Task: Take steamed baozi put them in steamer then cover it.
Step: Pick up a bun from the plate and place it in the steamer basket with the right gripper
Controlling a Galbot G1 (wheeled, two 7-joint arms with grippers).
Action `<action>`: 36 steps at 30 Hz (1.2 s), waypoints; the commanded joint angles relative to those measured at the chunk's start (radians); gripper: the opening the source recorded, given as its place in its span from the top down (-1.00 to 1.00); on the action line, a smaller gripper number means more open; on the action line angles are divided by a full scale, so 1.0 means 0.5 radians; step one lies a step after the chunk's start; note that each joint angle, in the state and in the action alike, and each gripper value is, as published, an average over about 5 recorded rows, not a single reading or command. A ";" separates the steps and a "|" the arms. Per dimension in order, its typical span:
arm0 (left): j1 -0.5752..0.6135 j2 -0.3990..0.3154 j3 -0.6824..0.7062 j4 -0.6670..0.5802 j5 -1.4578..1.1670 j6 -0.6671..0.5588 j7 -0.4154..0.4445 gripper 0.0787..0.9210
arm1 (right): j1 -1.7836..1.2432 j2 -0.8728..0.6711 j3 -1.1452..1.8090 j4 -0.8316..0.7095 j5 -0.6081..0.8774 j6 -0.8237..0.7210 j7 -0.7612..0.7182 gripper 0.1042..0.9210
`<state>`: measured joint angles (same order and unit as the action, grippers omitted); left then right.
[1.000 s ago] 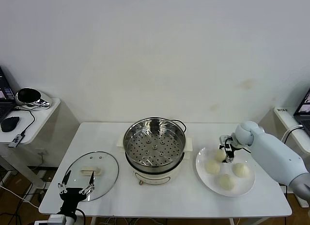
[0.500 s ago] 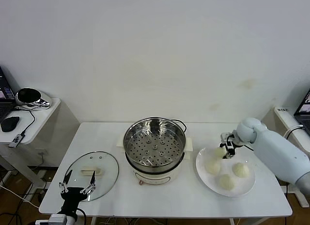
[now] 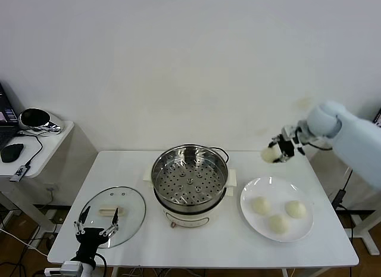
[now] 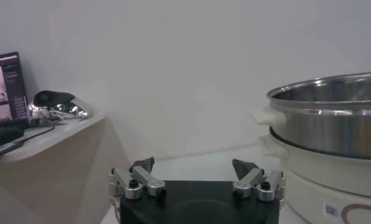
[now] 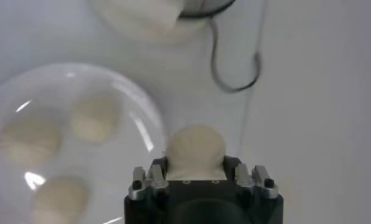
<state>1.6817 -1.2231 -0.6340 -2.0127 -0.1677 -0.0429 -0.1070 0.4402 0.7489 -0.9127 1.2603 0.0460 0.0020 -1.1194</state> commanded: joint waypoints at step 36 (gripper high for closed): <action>0.004 -0.032 -0.102 -0.026 -0.034 -0.001 -0.006 -0.77 | 0.027 1.338 -0.659 -0.761 -0.616 1.202 0.330 -0.19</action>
<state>1.6837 -1.2387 -0.6841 -2.0245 -0.1848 -0.0432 -0.1101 0.4731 1.3759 -1.2281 0.9162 -0.1881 0.5421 -0.9723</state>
